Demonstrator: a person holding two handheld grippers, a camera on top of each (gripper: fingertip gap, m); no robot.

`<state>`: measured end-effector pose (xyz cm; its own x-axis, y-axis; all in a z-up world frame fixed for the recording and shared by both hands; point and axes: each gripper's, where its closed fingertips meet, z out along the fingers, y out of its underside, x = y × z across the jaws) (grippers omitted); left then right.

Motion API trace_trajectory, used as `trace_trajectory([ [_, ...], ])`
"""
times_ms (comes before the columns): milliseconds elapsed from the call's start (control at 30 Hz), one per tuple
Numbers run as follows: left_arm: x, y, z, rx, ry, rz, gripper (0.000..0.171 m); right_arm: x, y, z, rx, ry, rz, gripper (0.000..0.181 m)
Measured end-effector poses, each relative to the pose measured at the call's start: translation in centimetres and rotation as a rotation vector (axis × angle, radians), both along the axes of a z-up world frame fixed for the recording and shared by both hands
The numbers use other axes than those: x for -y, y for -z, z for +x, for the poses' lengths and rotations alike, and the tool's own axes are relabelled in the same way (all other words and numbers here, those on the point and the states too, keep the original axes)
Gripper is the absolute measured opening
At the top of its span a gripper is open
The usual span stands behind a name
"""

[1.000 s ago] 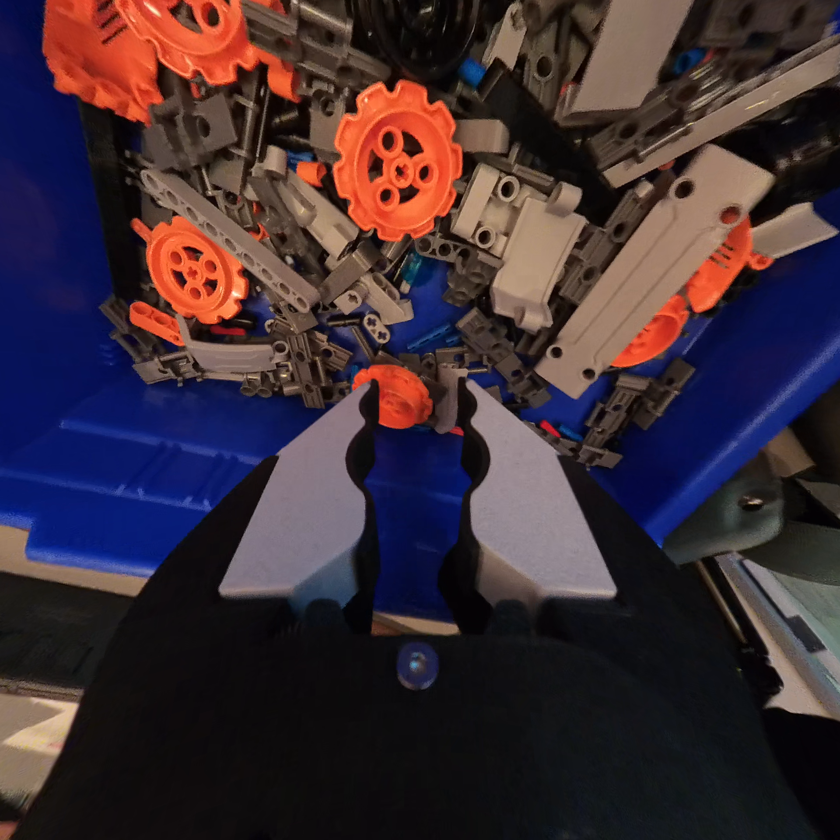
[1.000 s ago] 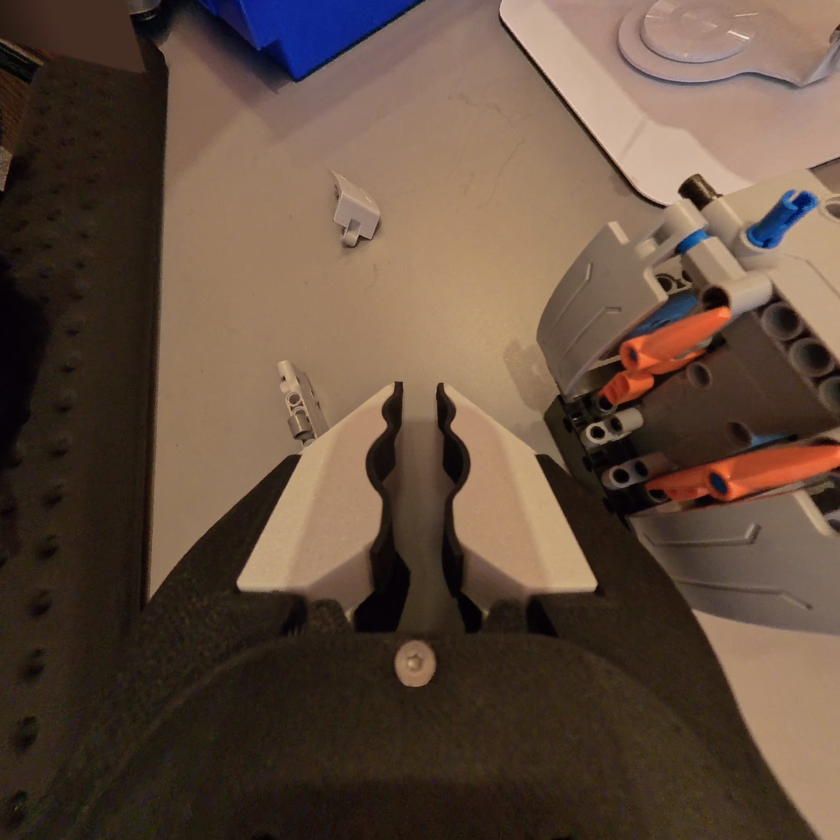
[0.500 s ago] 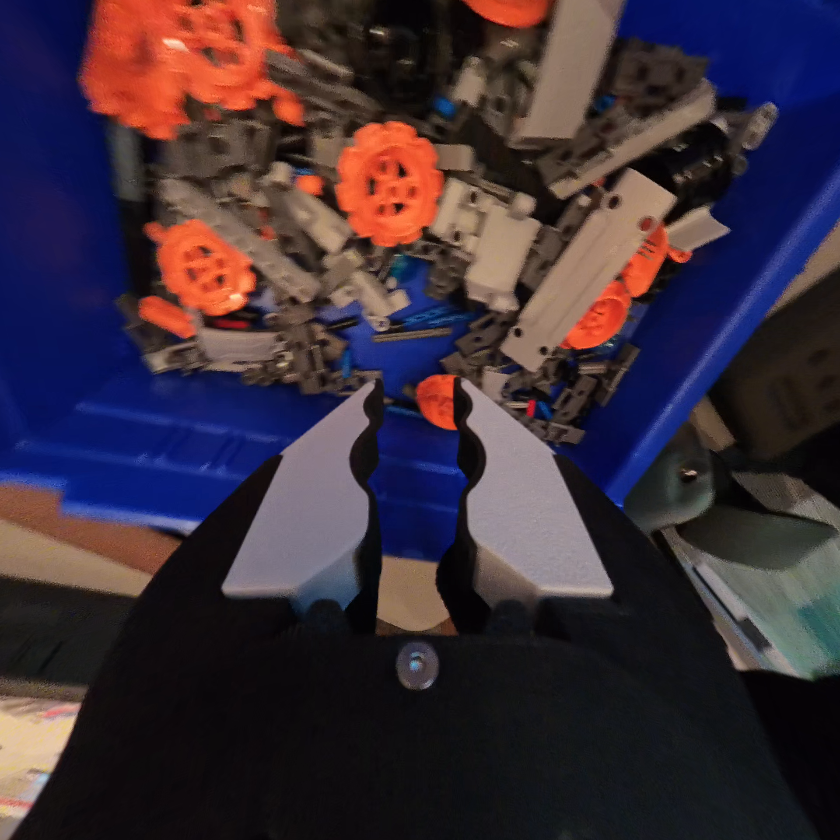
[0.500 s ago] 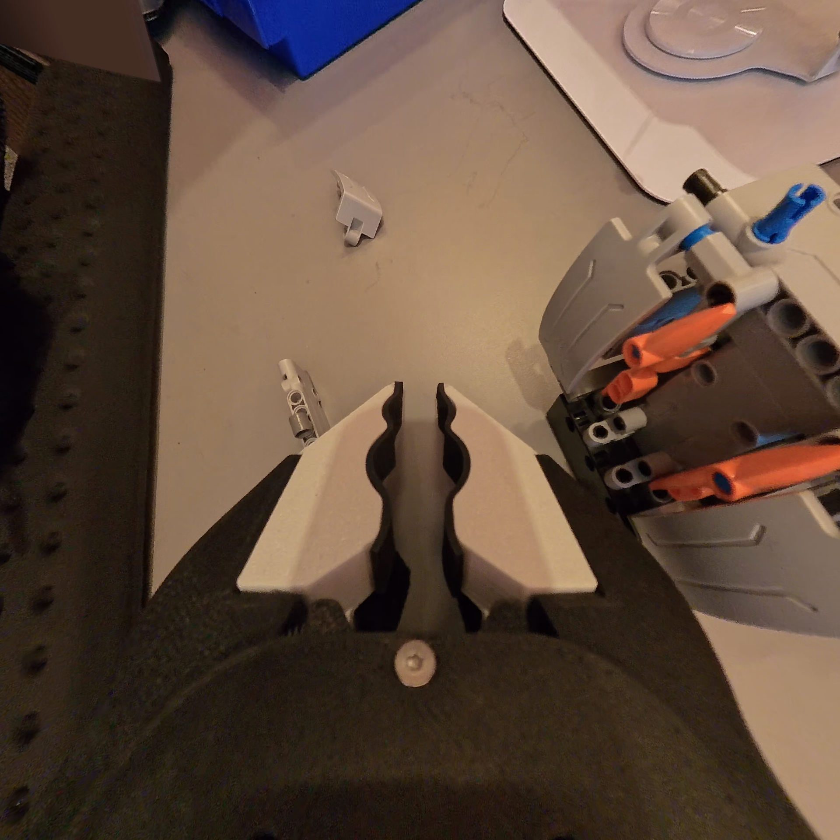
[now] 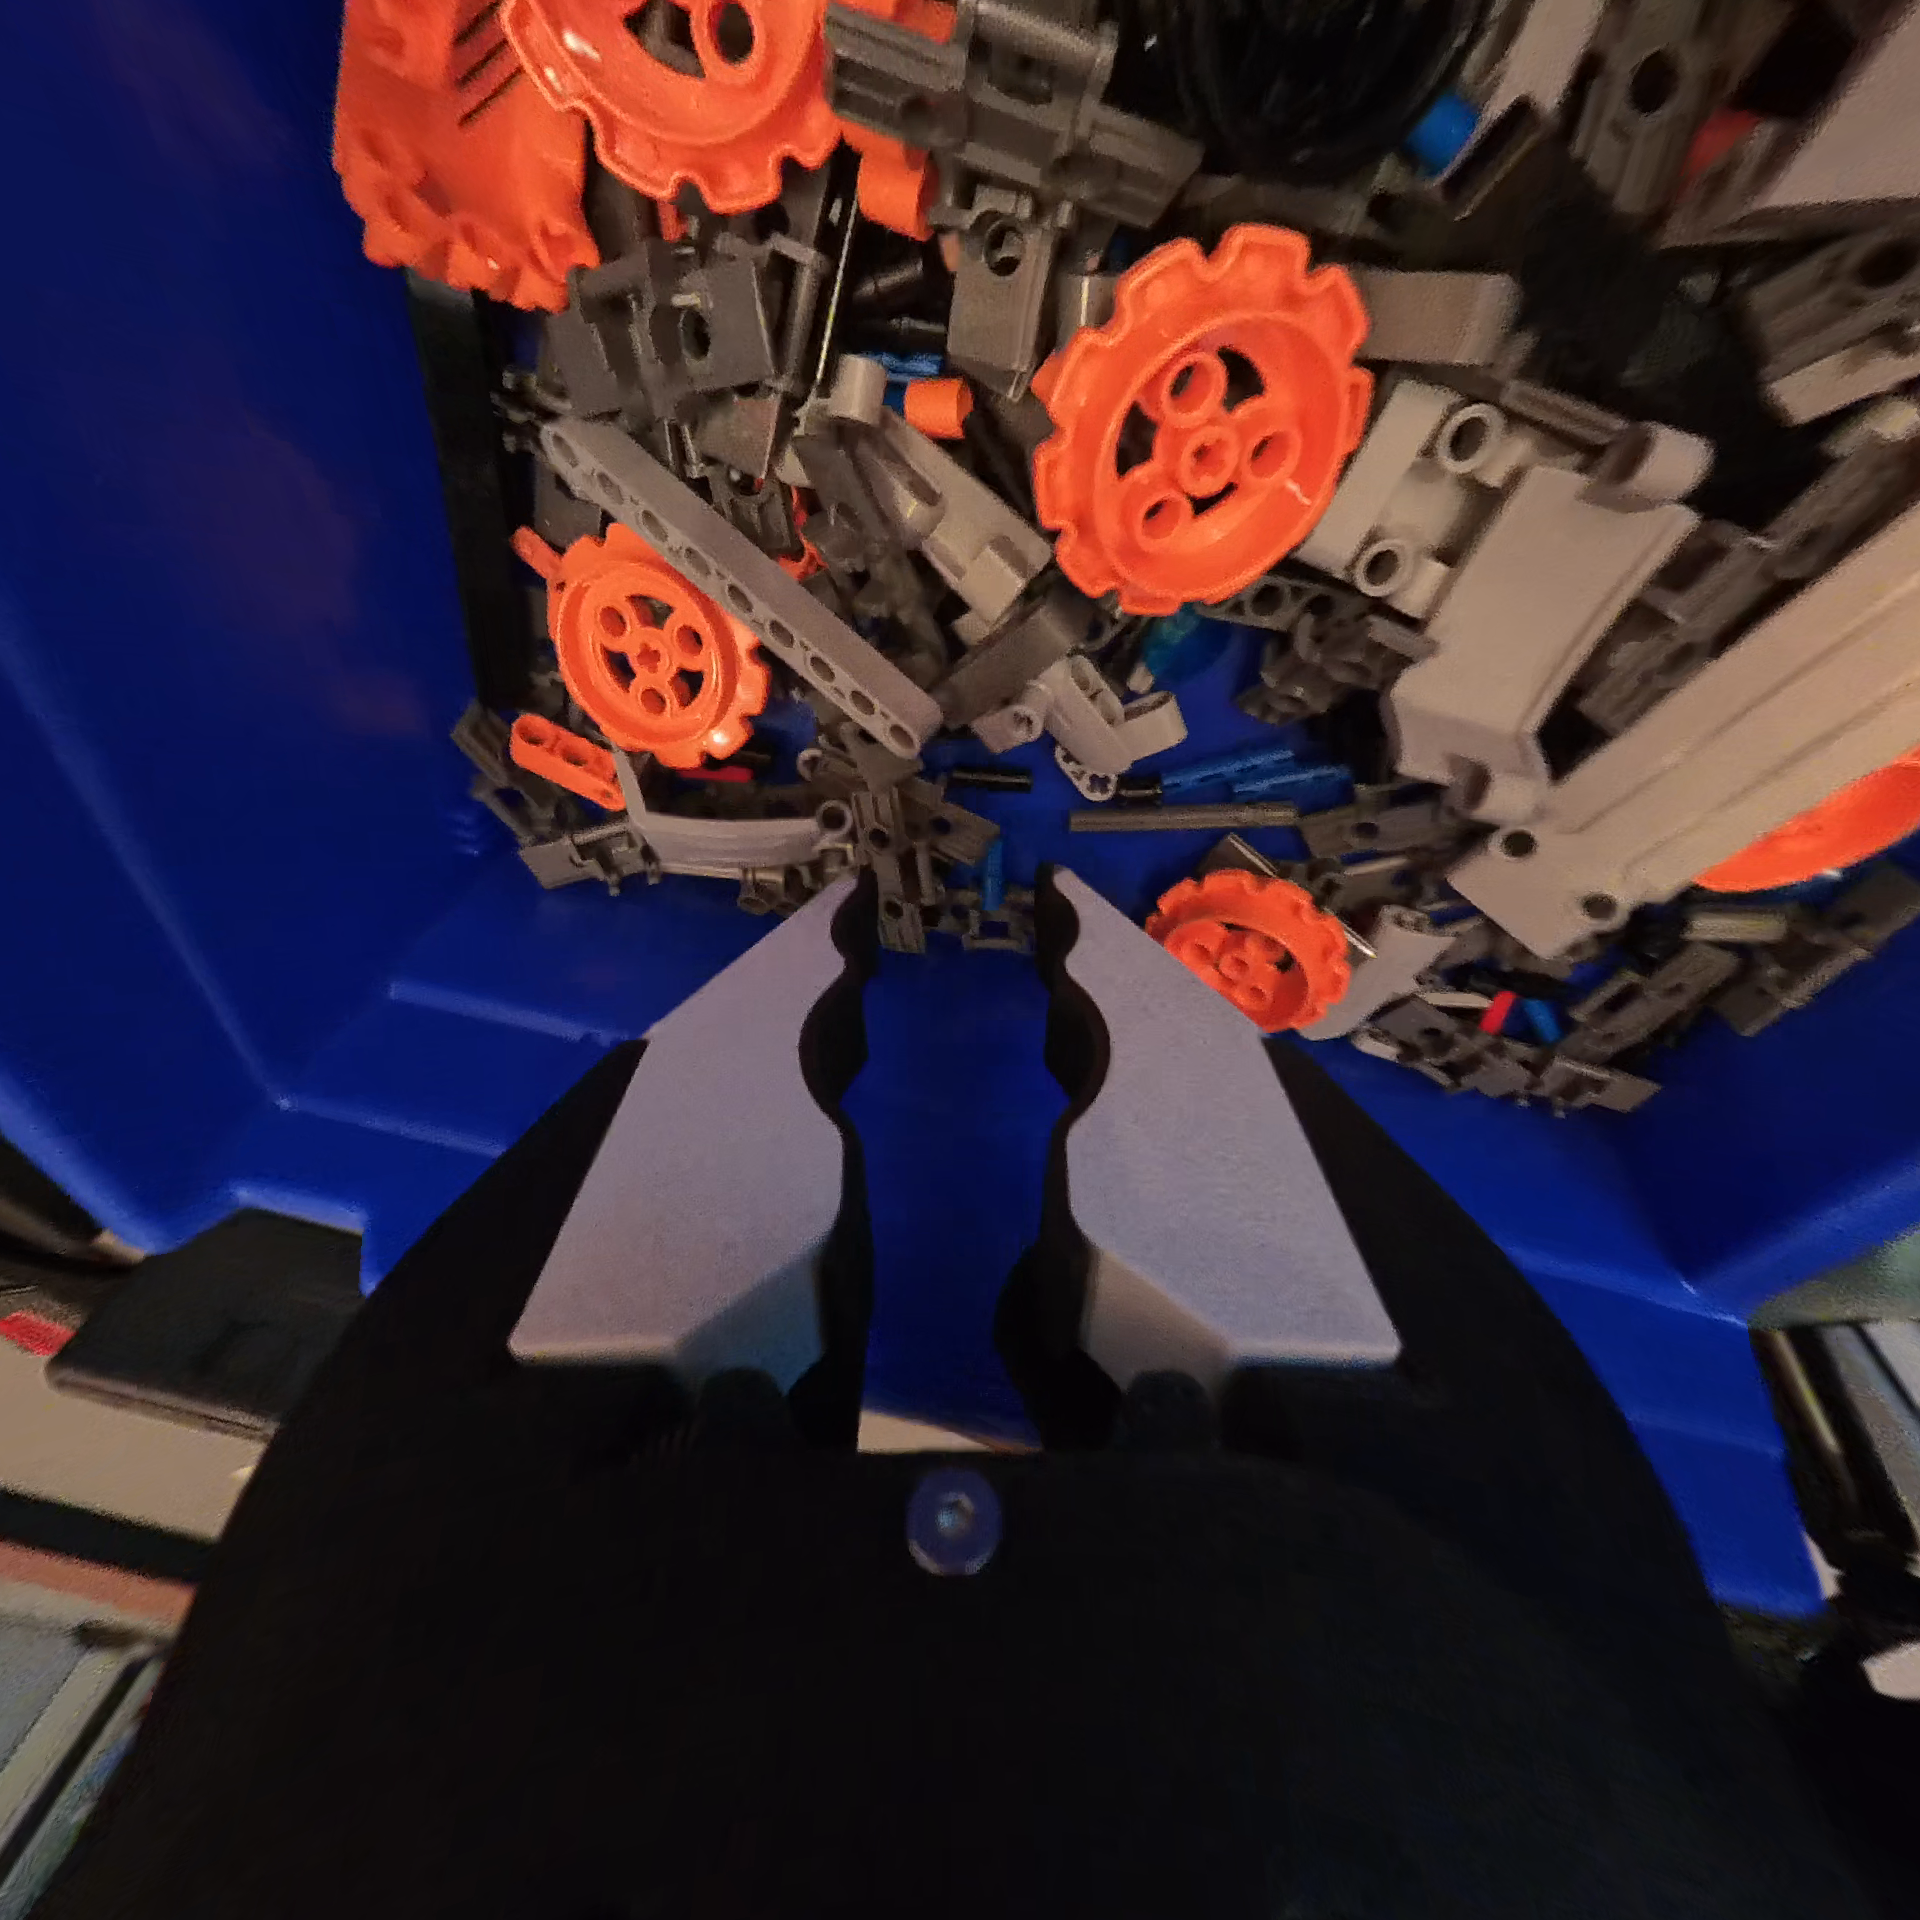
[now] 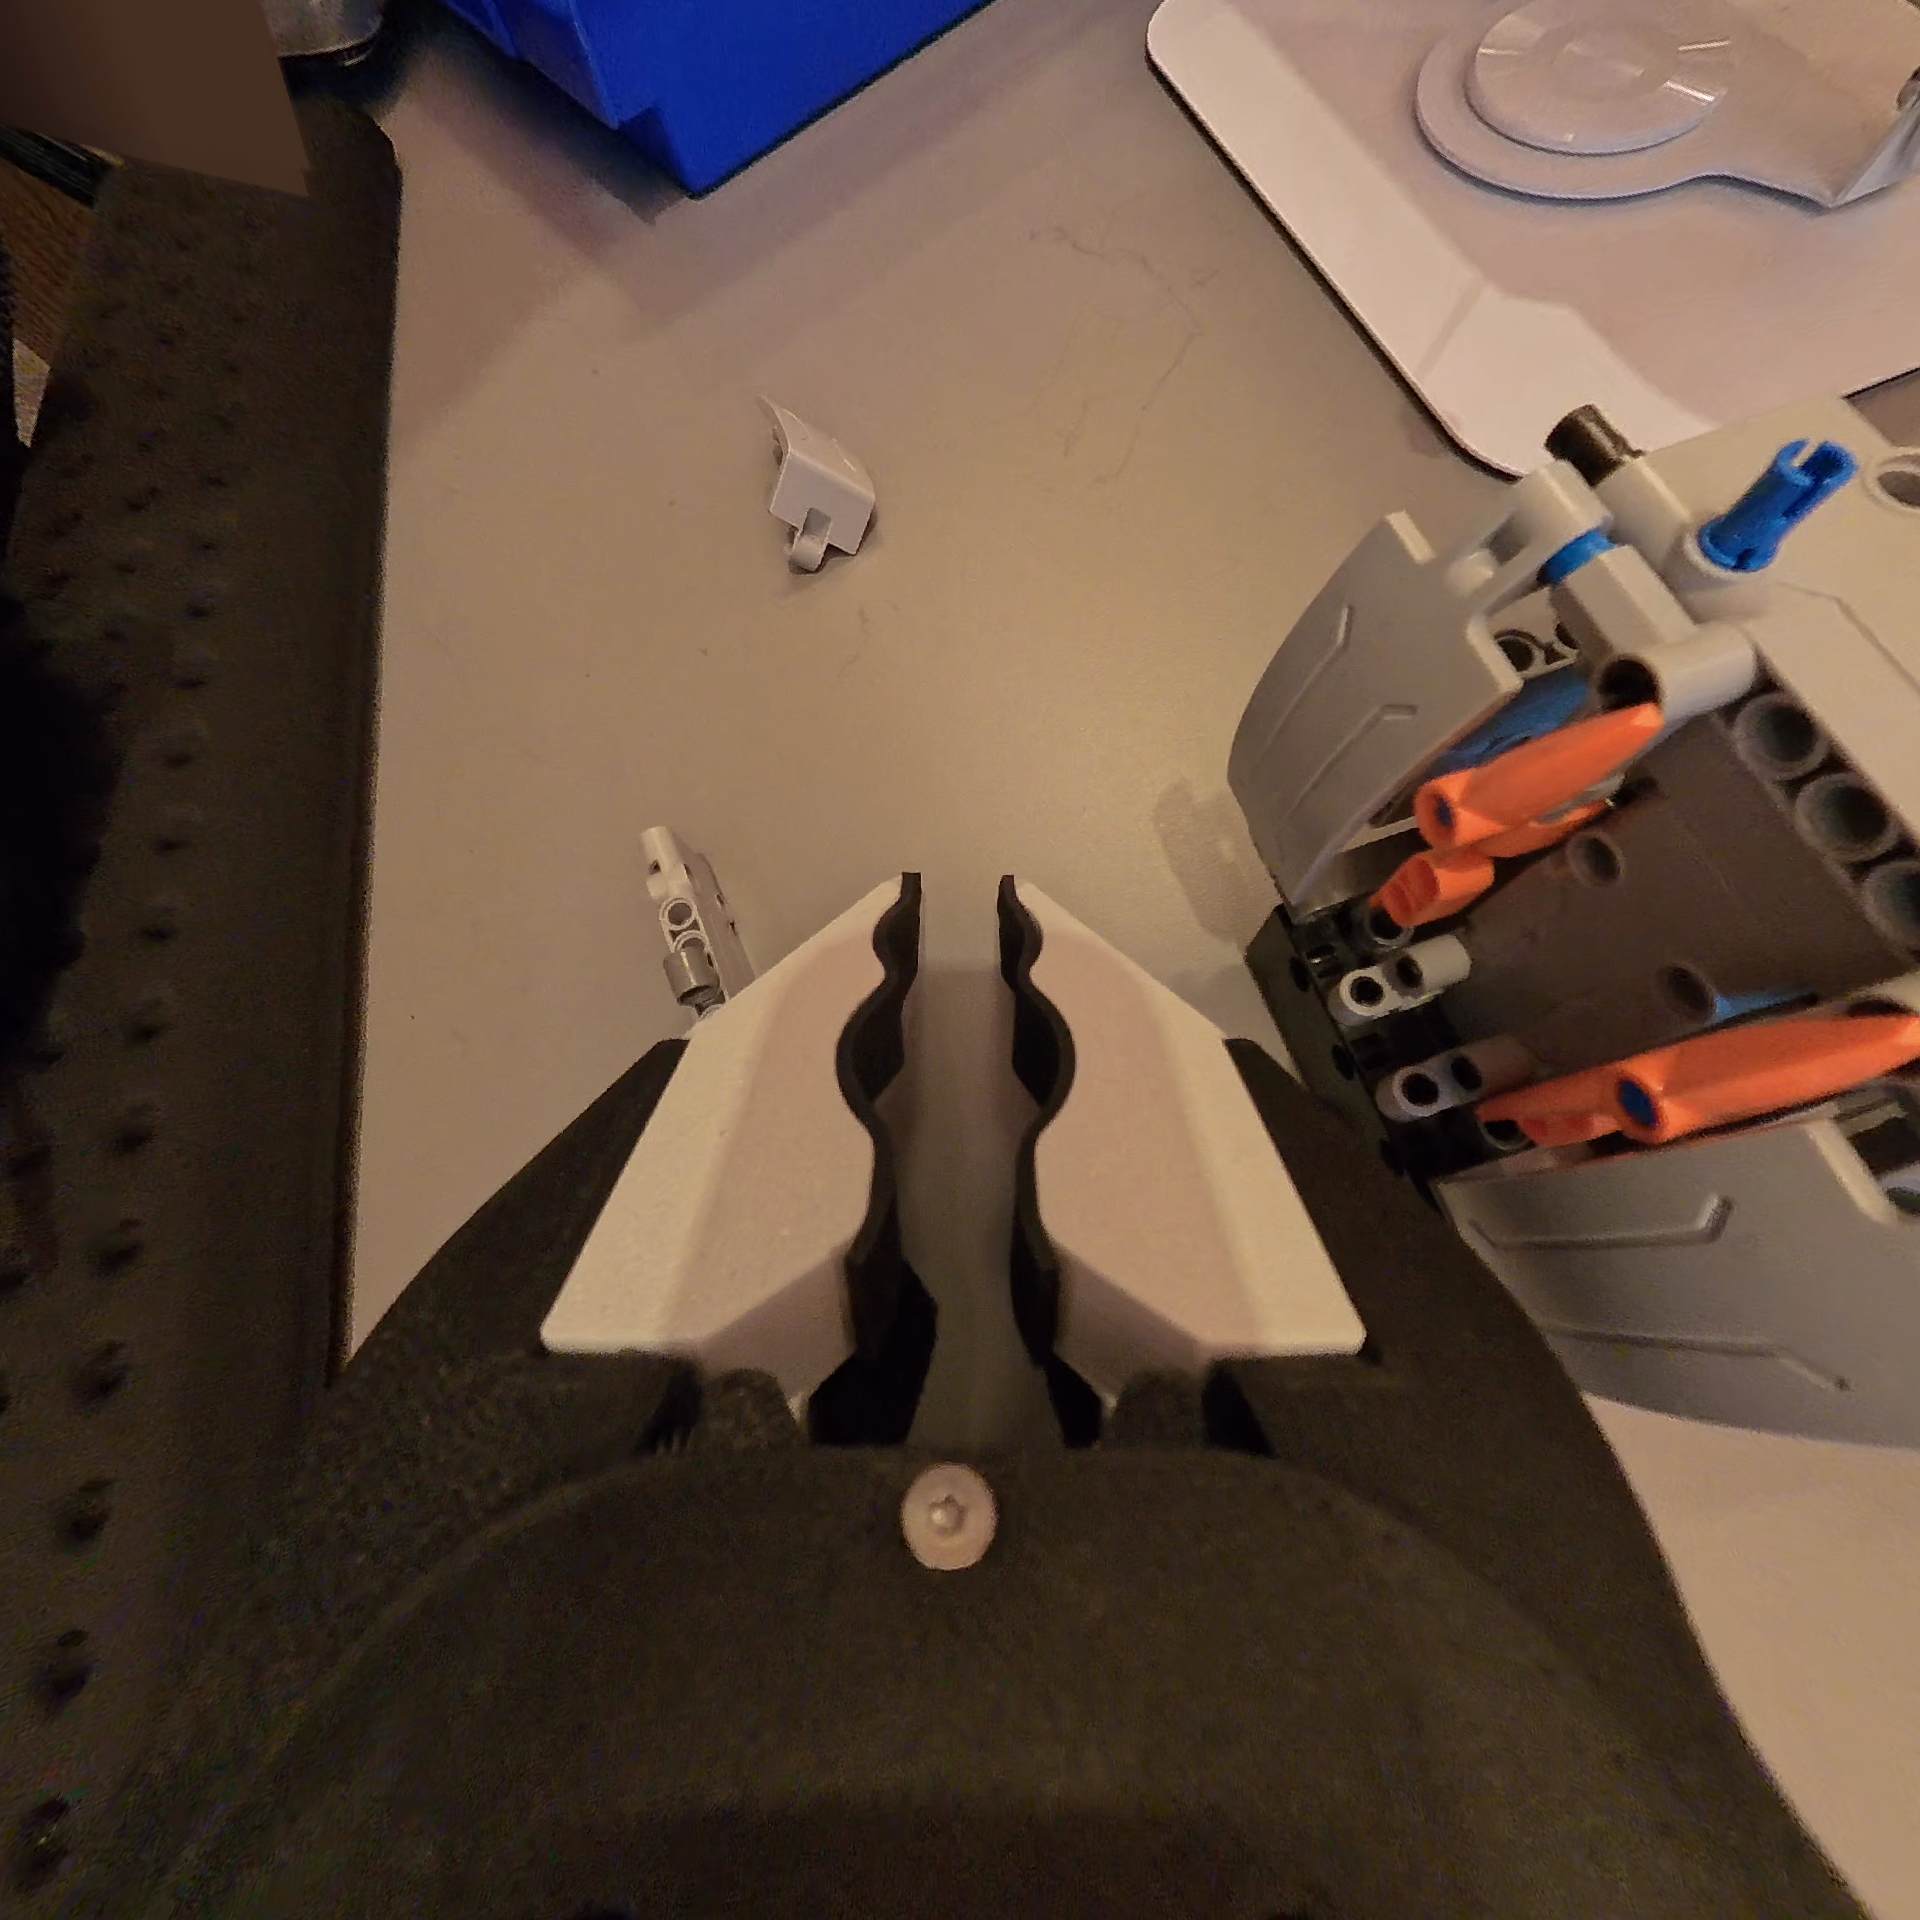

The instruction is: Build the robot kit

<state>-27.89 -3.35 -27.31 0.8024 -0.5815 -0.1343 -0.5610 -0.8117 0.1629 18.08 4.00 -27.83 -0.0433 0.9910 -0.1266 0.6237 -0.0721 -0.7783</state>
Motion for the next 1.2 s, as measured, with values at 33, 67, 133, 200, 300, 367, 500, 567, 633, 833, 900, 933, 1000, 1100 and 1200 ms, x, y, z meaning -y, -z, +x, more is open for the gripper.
trace_trajectory([
  [33, 0.1, 0.5, -0.2, -0.024, 0.004, -0.019, 0.029, 0.0, 0.0, 0.0, -0.001, 0.0, 0.0, 0.013],
  [67, 0.1, 0.9, -0.6, -0.053, 0.011, -0.031, 0.029, 0.0, -0.1, 0.0, -0.002, 0.0, 0.001, 0.013],
  [133, -0.2, 1.5, -1.0, -0.083, 0.028, -0.026, 0.023, 0.0, -0.1, 0.0, -0.003, -0.001, 0.0, 0.013],
  [200, -0.5, 1.8, -1.2, -0.087, 0.029, -0.02, 0.016, 0.0, 0.0, 0.0, -0.001, -0.002, -0.001, 0.013],
  [300, -1.1, 1.5, -1.4, -0.077, 0.024, 0.0, 0.016, 0.0, 0.1, 0.0, 0.001, -0.002, -0.003, 0.013],
  [367, -1.6, 1.1, -1.4, -0.05, 0.019, 0.029, 0.016, 0.0, 0.1, 0.0, 0.001, -0.001, -0.003, 0.013],
  [500, -2.9, -0.5, -1.4, 0.0, -0.005, 0.11, 0.016, 0.0, 0.2, 0.0, 0.004, -0.001, -0.003, 0.013],
  [567, -3.2, -1.1, -1.6, 0.005, -0.016, 0.13, 0.015, 0.0, 0.2, 0.0, 0.004, -0.002, -0.004, 0.013],
  [633, -3.5, -1.7, -1.4, 0.022, -0.013, 0.157, 0.015, 0.0, 0.1, 0.0, 0.004, -0.001, -0.004, 0.013],
  [833, -3.3, -3.3, 0.5, 0.137, -0.018, 0.188, 0.015, 0.0, 0.2, 0.0, 0.005, -0.002, -0.004, 0.013],
  [900, -2.9, -3.6, 0.5, 0.122, -0.016, 0.179, 0.015, 0.0, 0.2, 0.0, 0.005, -0.002, -0.005, 0.013],
  [933, -2.6, -3.7, 0.7, 0.125, -0.01, 0.168, 0.016, 0.0, 0.2, 0.0, 0.006, -0.002, -0.005, 0.013],
  [1000, -1.8, -3.6, 1.8, 0.18, -0.006, 0.136, 0.016, 0.1, 0.2, 0.0, 0.007, -0.004, -0.005, 0.013],
  [1100, -0.2, -3.0, 3.4, 0.232, 0.014, 0.077, 0.016, 0.1, 0.1, 0.0, 0.005, -0.003, -0.004, 0.013],
  [1200, 1.4, -2.3, 4.8, 0.26, 0.037, 0.026, 0.016, 0.1, 0.1, 0.0, 0.005, -0.004, -0.004, 0.013],
])
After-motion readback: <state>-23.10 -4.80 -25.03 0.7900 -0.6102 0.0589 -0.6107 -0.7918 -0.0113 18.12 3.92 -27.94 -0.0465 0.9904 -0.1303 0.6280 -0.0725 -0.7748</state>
